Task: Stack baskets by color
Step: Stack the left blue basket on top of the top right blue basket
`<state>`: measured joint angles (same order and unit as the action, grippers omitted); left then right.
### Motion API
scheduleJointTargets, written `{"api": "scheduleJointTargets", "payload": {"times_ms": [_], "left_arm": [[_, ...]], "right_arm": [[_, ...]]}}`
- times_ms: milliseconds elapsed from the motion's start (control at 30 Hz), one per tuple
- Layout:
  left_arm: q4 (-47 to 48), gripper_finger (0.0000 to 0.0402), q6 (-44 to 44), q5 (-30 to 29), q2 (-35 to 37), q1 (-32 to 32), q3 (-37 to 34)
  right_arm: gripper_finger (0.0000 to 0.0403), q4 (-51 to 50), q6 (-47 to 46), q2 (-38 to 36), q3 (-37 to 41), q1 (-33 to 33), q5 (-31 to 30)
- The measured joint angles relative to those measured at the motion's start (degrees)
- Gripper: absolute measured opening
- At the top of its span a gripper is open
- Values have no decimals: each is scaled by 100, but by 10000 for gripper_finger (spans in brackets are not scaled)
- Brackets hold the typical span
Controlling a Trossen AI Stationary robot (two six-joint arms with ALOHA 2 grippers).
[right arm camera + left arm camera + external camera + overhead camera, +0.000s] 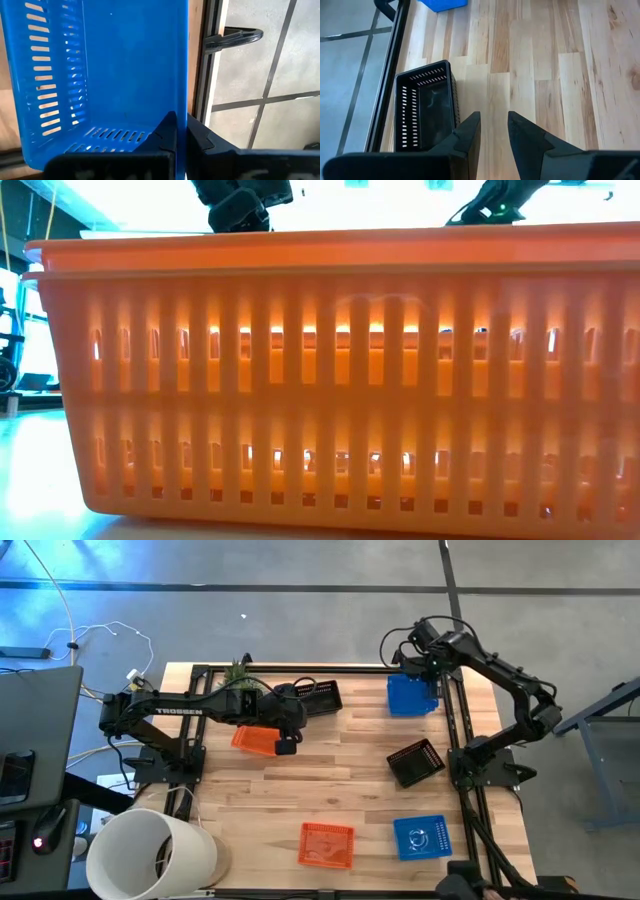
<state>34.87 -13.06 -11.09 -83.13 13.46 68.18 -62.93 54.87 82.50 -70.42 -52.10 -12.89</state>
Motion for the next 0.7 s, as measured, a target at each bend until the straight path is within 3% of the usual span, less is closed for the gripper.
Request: {"api": "scheduleJointTargets", "payload": {"times_ms": [367, 700], "left_arm": [[0, 85, 0, 9, 0, -1, 0], [0, 85, -4, 7, 0, 1, 0]], "right_arm": [[0, 491, -95, 0, 281, 0, 306], [0, 430, -850, 0, 283, -2, 514]]}}
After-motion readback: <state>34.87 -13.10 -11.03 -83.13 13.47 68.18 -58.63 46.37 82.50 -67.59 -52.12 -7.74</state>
